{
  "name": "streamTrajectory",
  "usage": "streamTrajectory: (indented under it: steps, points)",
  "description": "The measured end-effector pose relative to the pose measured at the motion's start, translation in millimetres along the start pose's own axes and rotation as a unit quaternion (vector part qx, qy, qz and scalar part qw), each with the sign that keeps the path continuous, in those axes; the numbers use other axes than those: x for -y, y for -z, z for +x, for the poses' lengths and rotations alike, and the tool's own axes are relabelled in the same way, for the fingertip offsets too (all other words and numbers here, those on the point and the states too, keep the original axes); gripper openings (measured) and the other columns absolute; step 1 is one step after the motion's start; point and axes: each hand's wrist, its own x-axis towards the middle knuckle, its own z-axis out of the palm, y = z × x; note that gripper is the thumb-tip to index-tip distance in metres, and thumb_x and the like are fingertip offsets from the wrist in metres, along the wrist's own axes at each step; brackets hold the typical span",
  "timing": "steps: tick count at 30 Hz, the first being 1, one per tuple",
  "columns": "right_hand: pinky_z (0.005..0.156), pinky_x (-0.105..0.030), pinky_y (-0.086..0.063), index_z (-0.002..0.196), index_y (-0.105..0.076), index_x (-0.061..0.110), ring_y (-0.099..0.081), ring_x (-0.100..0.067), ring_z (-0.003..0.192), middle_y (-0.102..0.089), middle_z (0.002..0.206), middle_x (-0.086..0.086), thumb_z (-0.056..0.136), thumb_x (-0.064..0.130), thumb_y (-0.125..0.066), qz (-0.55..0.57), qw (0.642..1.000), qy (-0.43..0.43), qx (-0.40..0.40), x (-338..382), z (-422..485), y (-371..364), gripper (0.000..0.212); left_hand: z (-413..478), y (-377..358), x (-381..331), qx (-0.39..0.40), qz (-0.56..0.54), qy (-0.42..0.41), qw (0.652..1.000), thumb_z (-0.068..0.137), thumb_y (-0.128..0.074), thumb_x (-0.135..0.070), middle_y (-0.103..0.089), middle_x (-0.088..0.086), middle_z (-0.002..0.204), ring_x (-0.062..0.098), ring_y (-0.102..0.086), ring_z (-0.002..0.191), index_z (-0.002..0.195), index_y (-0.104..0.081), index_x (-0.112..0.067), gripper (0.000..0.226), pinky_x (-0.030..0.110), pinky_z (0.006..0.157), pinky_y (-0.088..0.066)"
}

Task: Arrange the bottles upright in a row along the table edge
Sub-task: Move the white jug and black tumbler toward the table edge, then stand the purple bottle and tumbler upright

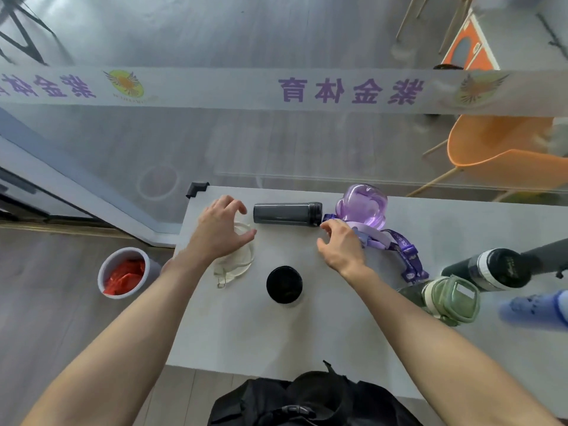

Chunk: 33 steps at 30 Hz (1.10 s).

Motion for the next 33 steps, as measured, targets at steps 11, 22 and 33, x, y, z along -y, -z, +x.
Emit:
streamTrajectory:
  steps: [11, 22, 33]
  points:
    - [0.086, -0.042, -0.06, 0.117, -0.073, 0.017, -0.07, -0.027, 0.093, -0.07, 0.118, 0.0, 0.092, 0.027, -0.069, 0.005, 1.0, -0.006, -0.014, -27, -21, 15, 0.027, 122, -79, -108, 0.203, 0.105, -0.071, 0.971, 0.076, -0.088, -0.05, -0.054, 0.005, 0.153, 0.032, -0.052, 0.142, 0.163, -0.037, -0.025, 0.104, 0.045, 0.113, -0.047]
    - [0.088, -0.043, -0.058, 0.124, -0.064, 0.011, -0.069, -0.035, 0.106, -0.07, 0.119, -0.012, 0.094, 0.044, -0.072, -0.04, 0.988, -0.143, -0.035, -63, -32, 8, 0.045, 151, -94, -119, 0.166, 0.078, -0.122, 0.975, 0.067, -0.08, -0.053, -0.068, 0.002, 0.125, 0.034, -0.069, 0.115, 0.142, -0.053, -0.029, 0.083, 0.042, 0.091, -0.056]
    - [0.095, -0.047, -0.056, 0.145, -0.038, 0.006, -0.062, -0.04, 0.122, -0.051, 0.141, -0.021, 0.07, 0.085, -0.076, 0.032, 0.952, -0.282, -0.117, -47, -9, -32, 0.115, 101, -38, -91, 0.014, -0.114, -0.035, 0.993, 0.076, -0.09, -0.038, -0.057, -0.001, 0.135, 0.032, -0.064, 0.112, 0.145, -0.049, -0.029, 0.081, 0.041, 0.09, -0.054]
